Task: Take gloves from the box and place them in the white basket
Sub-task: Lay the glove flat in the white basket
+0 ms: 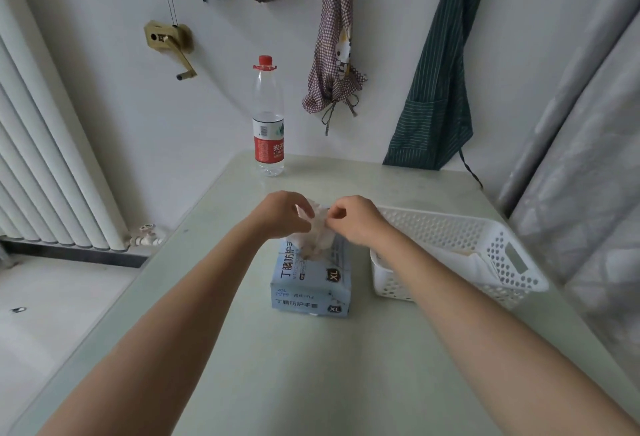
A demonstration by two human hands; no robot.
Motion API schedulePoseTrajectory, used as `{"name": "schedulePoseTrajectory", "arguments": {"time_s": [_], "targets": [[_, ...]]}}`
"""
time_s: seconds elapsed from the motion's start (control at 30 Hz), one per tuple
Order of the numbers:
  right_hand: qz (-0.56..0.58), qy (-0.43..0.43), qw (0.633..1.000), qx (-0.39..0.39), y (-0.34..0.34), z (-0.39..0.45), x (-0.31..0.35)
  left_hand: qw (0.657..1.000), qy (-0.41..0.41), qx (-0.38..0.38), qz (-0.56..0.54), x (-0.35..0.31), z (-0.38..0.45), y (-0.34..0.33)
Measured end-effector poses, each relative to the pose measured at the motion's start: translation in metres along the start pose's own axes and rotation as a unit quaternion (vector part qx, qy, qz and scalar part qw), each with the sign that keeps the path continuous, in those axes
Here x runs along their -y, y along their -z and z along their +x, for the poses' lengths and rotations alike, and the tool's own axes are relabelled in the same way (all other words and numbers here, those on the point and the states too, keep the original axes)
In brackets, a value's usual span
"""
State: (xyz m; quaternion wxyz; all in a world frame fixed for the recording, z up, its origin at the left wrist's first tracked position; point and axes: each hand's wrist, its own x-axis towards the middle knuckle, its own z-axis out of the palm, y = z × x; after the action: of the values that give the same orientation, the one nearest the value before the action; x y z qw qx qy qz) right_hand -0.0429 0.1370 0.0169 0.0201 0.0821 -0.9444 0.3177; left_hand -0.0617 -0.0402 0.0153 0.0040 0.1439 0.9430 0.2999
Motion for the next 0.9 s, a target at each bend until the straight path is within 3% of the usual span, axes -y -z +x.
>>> {"name": "schedulePoseTrajectory", "arguments": {"time_s": [0.23, 0.43, 0.57, 0.8, 0.9], "targets": [[0.049, 0.009, 0.995, -0.091, 0.021, 0.002, 0.003, 0.990, -0.030, -0.137, -0.025, -0.008, 0.006, -0.002], [0.134, 0.029, 0.984, -0.117, 0.036, 0.001, 0.010, 0.987, -0.094, -0.124, -0.036, -0.022, 0.006, 0.002], [0.121, 0.034, 0.983, -0.130, 0.041, 0.001, 0.012, 0.988, -0.056, -0.141, -0.040, -0.026, 0.005, 0.001], [0.118, 0.022, 0.983, -0.142, 0.046, -0.001, 0.014, 0.995, -0.054, -0.088, -0.004, -0.031, -0.002, 0.007], [0.107, 0.000, 0.970, -0.220, 0.046, -0.001, 0.016, 0.993, -0.014, -0.110, -0.038, -0.034, -0.002, 0.008]]}}
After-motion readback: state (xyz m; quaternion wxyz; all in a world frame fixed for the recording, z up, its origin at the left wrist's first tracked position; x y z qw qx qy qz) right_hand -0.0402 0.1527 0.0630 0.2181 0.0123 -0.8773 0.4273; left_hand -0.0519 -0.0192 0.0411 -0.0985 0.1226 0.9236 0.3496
